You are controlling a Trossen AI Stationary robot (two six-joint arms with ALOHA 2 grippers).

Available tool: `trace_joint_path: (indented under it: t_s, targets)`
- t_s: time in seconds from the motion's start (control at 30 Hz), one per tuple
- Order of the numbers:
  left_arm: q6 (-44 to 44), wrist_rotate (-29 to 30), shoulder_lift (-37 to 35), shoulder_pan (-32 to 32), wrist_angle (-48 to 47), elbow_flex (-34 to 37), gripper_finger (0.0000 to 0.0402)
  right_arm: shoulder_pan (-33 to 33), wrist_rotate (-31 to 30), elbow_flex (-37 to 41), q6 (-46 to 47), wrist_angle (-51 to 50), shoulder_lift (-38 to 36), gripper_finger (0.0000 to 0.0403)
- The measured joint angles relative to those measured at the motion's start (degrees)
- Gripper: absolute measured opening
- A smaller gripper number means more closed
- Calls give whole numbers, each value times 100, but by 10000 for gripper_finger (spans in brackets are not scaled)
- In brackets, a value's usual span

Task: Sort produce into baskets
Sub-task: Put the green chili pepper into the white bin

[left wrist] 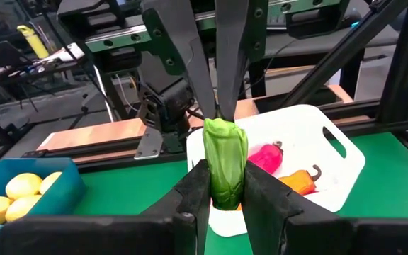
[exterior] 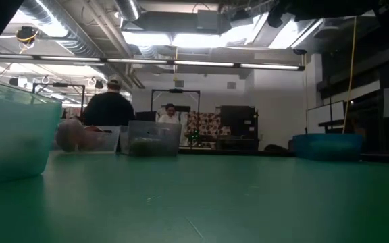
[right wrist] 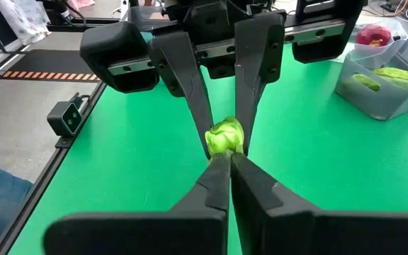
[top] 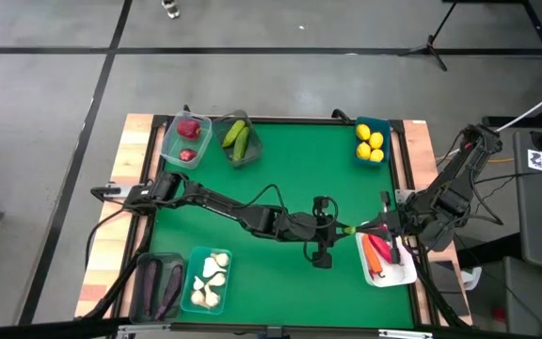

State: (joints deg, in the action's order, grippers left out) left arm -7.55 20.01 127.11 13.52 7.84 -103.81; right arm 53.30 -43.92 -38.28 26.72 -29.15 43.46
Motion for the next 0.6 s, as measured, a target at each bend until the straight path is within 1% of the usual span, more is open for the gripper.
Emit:
trace_joint_path:
  t_s: [0.13,0.2,0.3,0.43,0.5,0.6]
  targets:
    - [4,0,0,0,0,0,68,-1,-7,-2,18,-24,0,11]
    - [2,-3,0,0,0,0,69,0,-11,-2,19,-28,0,6]
    - [-113,-8,0,16,0,0,81,0,-9,-2,26,-41,0,5]
    - [-368,-211,-7,42,-198,-2,122,-2,-6,-2,33,-69,4,3]
    - [-387,-343,-7,50,-399,-2,151,-2,-8,-2,40,-70,4,3]
    - [-380,-372,-7,74,-780,-2,195,-2,-12,-2,49,-70,4,2]
